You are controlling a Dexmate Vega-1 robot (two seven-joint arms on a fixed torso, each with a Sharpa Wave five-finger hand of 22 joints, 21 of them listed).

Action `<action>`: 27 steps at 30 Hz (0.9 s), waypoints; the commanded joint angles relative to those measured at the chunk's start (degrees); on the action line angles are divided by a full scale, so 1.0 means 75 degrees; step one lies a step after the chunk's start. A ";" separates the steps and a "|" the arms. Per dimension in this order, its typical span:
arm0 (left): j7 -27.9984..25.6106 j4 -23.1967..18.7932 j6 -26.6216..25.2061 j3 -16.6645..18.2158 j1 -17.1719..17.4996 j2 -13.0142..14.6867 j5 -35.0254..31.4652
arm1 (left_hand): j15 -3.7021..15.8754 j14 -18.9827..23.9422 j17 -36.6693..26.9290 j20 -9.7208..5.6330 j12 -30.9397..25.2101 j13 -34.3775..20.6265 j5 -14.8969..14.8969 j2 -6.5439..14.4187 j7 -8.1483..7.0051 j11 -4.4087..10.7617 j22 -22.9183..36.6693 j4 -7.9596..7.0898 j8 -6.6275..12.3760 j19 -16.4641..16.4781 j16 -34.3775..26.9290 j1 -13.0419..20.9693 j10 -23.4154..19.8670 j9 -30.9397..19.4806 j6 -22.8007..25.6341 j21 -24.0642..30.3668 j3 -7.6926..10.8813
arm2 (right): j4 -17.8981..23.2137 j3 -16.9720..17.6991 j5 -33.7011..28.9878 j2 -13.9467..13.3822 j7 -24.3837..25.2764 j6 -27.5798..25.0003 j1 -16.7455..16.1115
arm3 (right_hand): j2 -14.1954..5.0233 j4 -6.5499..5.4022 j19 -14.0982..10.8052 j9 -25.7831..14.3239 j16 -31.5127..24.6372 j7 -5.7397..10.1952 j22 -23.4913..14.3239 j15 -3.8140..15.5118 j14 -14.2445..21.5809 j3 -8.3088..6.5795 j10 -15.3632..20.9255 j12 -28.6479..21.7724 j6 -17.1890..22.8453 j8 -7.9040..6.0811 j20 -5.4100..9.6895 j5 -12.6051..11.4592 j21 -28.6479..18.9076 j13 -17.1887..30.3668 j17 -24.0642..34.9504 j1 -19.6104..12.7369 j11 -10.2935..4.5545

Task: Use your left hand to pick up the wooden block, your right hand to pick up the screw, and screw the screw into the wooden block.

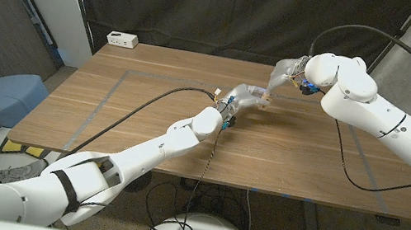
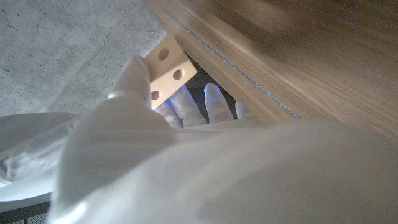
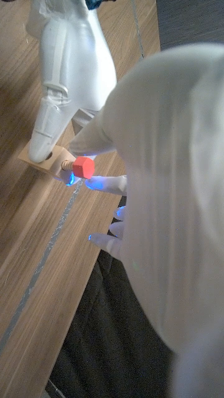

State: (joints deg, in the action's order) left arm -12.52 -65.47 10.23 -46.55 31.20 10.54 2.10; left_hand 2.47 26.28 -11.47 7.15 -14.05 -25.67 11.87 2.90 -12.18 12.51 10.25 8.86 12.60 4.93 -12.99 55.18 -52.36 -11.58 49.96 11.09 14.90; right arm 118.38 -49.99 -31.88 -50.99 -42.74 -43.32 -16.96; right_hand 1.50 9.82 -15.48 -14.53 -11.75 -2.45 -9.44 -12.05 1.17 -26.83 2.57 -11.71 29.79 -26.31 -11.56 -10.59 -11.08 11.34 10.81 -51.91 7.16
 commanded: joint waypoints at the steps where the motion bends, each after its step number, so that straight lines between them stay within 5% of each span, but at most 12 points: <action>1: 0.0020 0.0066 0.0019 -0.0013 -0.0017 -0.0026 0.0022 | 0.0748 0.0056 -0.0023 0.0037 -0.0051 -0.0828 0.0039 0.0204 0.0203 0.0011 0.0020 -0.0058 0.0066 0.0050 0.0017 0.0057 -0.0062 -0.0046 0.0262 0.0063 0.0010 | -0.0105 -0.0002 -0.0235 0.0084 -0.0120 0.0074 -0.0016 | -0.0005 0.0007 -0.0062 -0.0046 -0.0022 0.0028 -0.0034 -0.0019 0.0060 -0.0073 0.0097 -0.0023 0.0120 -0.0114 -0.0009 -0.0002 -0.0024 0.0019 0.0019 -0.0150 -0.0013; 27: 0.0062 0.0161 0.0021 -0.0026 -0.0059 -0.0062 0.0055 | 0.0737 0.0054 -0.0021 0.0038 -0.0048 -0.0839 0.0046 0.0208 0.0197 0.0009 0.0020 -0.0063 0.0068 0.0044 0.0024 0.0040 -0.0070 -0.0048 0.0267 0.0061 -0.0001 | -0.0219 0.0135 -0.0386 0.0160 -0.0130 0.0139 -0.0181 | -0.0002 -0.0011 -0.0108 -0.0213 -0.0034 0.0140 -0.0034 -0.0020 0.0154 -0.0062 0.0204 -0.0014 0.0395 -0.0421 0.0046 -0.0010 -0.0009 0.0029 0.0029 -0.0349 -0.0073</action>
State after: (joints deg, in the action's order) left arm -12.16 -64.57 10.36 -46.67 30.87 10.25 2.39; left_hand 2.47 26.28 -11.48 7.16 -14.02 -25.67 11.81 2.90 -12.19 12.62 10.24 8.66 12.60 4.93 -12.98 55.18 -52.28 -11.58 49.96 11.09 14.62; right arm 117.02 -49.44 -34.40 -50.01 -44.05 -42.48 -17.77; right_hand 1.71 9.96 -15.78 -15.85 -11.75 -1.58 -9.44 -11.98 1.86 -26.97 3.73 -11.70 32.10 -29.04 -11.25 -10.59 -11.08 11.32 10.80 -53.79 6.64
